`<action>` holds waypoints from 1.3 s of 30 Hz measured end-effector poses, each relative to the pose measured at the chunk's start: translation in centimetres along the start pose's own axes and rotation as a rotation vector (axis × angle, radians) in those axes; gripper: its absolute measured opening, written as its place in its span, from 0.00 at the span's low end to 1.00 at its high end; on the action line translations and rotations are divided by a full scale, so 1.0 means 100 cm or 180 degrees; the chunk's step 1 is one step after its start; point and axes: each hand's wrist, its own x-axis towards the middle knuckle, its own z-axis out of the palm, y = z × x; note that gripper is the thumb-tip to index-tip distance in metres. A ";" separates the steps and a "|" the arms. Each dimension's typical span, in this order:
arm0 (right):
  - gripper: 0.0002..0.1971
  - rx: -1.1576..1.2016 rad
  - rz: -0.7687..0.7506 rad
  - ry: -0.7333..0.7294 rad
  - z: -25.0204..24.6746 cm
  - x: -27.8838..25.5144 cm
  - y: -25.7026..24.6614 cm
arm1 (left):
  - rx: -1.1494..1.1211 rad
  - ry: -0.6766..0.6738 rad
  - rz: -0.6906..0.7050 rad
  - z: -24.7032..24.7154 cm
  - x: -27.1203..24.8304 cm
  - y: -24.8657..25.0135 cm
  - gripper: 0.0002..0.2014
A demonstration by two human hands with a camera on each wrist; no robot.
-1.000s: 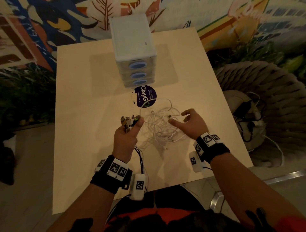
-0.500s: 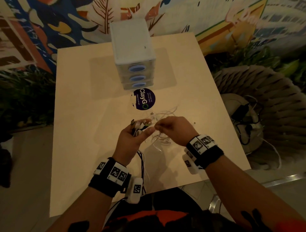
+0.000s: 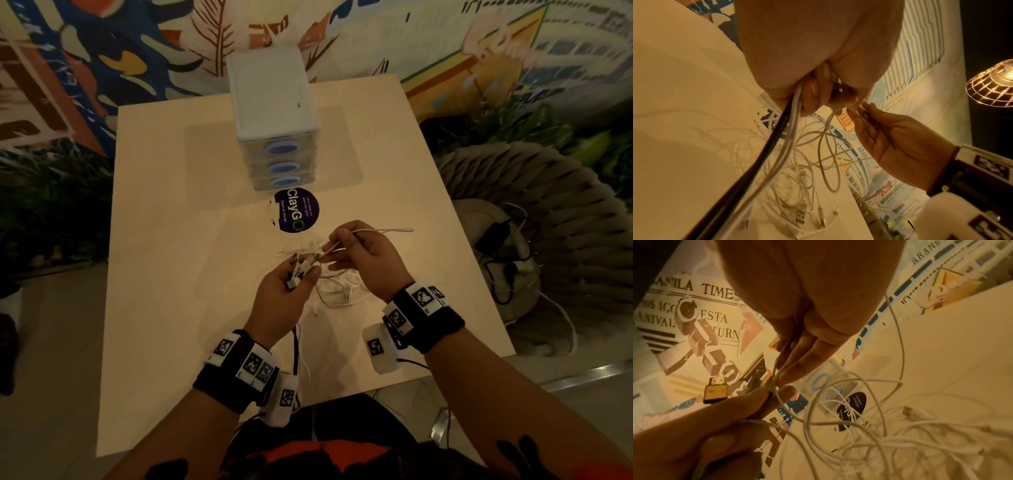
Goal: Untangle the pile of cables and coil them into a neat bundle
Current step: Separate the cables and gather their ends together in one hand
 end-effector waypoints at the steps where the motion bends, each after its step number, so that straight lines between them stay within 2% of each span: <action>1: 0.10 0.0085 0.0034 0.0003 0.001 0.000 0.001 | 0.0091 -0.0064 0.0026 0.002 0.000 -0.001 0.10; 6: 0.11 0.0254 0.0001 0.0220 -0.011 0.001 0.002 | 0.0287 0.0050 -0.0080 0.001 0.004 -0.004 0.10; 8: 0.12 -0.0147 0.0088 0.0356 -0.019 -0.002 0.002 | 0.0224 0.0078 -0.0080 0.001 0.003 -0.003 0.10; 10: 0.21 -0.1005 0.0409 0.0328 -0.028 -0.008 -0.001 | 0.0103 0.0108 -0.0061 0.002 0.002 -0.001 0.08; 12: 0.33 -0.1972 0.0936 -0.0110 -0.039 -0.016 -0.010 | 0.0039 0.0116 -0.0013 0.002 0.000 -0.001 0.07; 14: 0.34 -0.2639 0.1157 -0.0724 -0.048 -0.027 -0.021 | 0.0026 0.0144 0.0045 0.002 -0.004 0.002 0.07; 16: 0.26 -0.2562 0.0755 -0.0930 -0.051 -0.035 -0.031 | 0.0041 0.0135 0.0138 0.002 -0.008 0.006 0.06; 19: 0.12 -0.1751 -0.0386 -0.0445 -0.048 -0.039 -0.047 | 0.0109 0.0026 0.0140 0.001 -0.010 0.008 0.04; 20: 0.09 -0.1675 -0.0633 -0.0361 -0.045 -0.036 -0.053 | 0.0100 -0.0013 0.0128 0.001 -0.010 0.008 0.04; 21: 0.10 -0.1870 -0.0815 -0.0349 -0.041 -0.031 -0.054 | 0.0080 -0.0063 0.0119 0.001 -0.010 0.008 0.04; 23: 0.15 -0.2915 -0.1012 -0.0509 -0.032 -0.017 -0.048 | 0.0057 -0.0170 0.0101 0.003 -0.011 0.010 0.03; 25: 0.21 -0.3818 -0.0938 -0.0782 -0.025 -0.007 -0.035 | 0.0073 -0.0148 0.0108 0.004 -0.012 0.011 0.03; 26: 0.23 -0.3971 -0.0839 -0.0911 -0.022 -0.005 -0.031 | 0.0092 -0.0086 0.0092 0.003 -0.012 0.010 0.03; 29: 0.18 -0.3575 -0.0593 -0.1228 -0.018 -0.007 -0.028 | 0.0148 0.0020 0.0067 -0.002 -0.011 0.005 0.06; 34: 0.13 -0.2881 -0.0557 -0.0444 -0.035 -0.012 -0.028 | 0.0217 0.0233 -0.0074 -0.018 -0.010 -0.007 0.09; 36: 0.14 -0.2721 -0.0626 -0.0213 -0.042 -0.012 -0.032 | 0.0302 0.0145 -0.0129 -0.023 -0.010 -0.008 0.08; 39: 0.13 -0.2489 -0.0705 -0.0069 -0.044 -0.015 -0.045 | 0.0331 -0.0145 -0.0273 -0.026 -0.013 -0.002 0.11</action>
